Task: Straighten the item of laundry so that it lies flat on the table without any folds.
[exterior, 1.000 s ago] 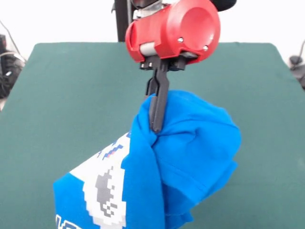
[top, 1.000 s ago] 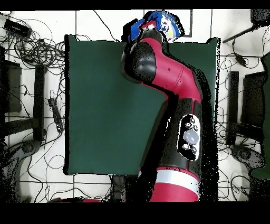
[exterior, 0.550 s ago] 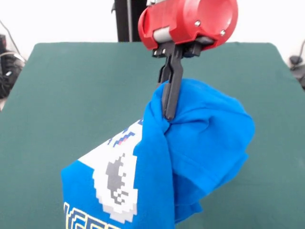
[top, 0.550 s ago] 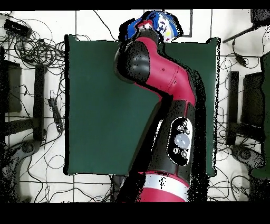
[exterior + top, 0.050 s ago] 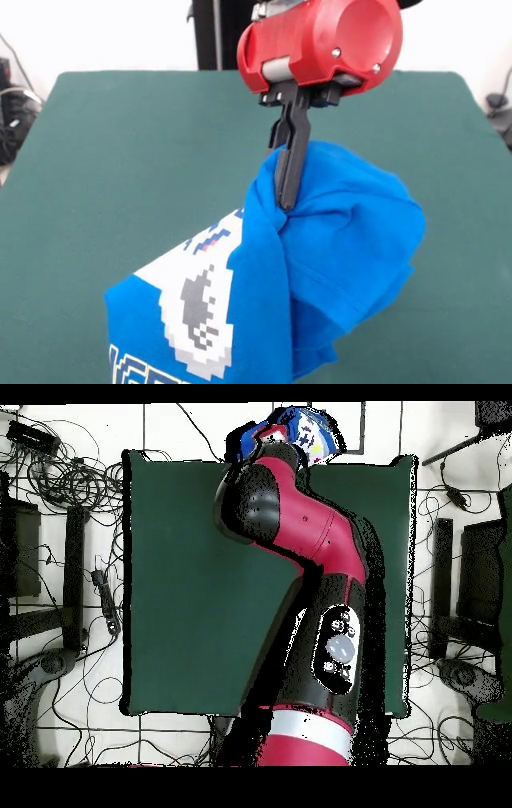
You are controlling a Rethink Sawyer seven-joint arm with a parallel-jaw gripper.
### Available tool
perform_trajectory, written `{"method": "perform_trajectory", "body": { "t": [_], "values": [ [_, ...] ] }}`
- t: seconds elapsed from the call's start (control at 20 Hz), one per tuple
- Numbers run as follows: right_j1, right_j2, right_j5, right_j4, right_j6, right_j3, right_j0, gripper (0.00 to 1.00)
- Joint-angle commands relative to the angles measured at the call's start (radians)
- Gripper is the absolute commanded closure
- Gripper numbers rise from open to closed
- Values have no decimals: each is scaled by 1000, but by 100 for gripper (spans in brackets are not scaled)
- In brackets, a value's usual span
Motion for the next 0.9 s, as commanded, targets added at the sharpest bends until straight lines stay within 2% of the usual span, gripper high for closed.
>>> {"method": "perform_trajectory", "body": {
  "t": [0.05, 0.5, 0.9],
  "values": [
    [91, 75, -76, 2, 176, 161, 7, 100],
    [62, 101, -97, -50, 148, 266, -24, 100],
    [4, 131, -109, -86, 132, 412, -65, 100]
  ]
}}
